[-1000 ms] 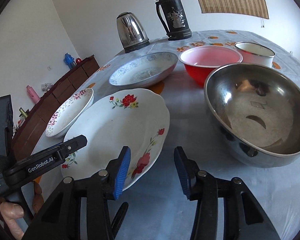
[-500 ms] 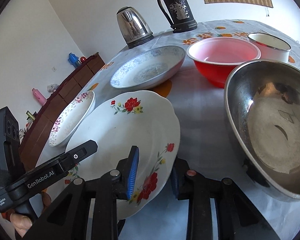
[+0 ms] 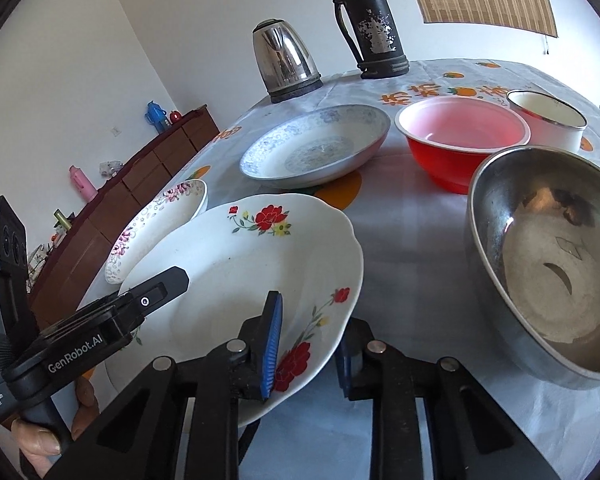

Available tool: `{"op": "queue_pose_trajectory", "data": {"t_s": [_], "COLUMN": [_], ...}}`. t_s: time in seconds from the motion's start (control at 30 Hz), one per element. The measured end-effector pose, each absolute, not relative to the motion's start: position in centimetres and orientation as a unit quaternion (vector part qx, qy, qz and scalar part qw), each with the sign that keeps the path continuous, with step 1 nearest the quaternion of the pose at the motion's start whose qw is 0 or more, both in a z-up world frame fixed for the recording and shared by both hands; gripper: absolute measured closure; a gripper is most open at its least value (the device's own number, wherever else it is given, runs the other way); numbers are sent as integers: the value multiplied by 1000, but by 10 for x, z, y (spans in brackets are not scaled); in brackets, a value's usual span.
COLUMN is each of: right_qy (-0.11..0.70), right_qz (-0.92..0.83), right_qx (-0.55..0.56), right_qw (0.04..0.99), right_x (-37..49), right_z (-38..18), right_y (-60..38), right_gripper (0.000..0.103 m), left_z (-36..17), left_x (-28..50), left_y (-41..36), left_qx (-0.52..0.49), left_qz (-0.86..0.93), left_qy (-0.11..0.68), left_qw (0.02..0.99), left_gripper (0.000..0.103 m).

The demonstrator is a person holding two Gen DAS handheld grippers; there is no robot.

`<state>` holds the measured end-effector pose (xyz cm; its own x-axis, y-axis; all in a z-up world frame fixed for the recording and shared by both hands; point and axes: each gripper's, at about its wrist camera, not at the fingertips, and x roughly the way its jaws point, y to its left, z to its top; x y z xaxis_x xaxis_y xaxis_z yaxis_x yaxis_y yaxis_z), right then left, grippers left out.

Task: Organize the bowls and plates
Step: 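Lift the red-flower plate and carry it toward the pink-rimmed plate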

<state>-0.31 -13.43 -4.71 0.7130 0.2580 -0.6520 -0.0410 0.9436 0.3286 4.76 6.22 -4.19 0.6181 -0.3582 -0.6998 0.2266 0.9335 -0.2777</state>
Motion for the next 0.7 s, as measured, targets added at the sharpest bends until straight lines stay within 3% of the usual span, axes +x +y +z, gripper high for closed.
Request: {"op": "queue_pose_trajectory", "data": {"t_s": [0.3, 0.7], "right_qy": [338, 328], "right_qz": [98, 166], "right_qx": [131, 125], "right_qw": [927, 922], "right_x": [-10, 52], "right_z": [-22, -4], "right_y": [-119, -60], "right_gripper": [77, 77], "left_z": [-17, -7], "left_x": [38, 72], "left_y": [78, 140], "left_qx": [-76, -76], "left_qz": [-152, -66], "left_qy": [366, 348], "left_qw": [915, 932], "left_gripper": [61, 61]}}
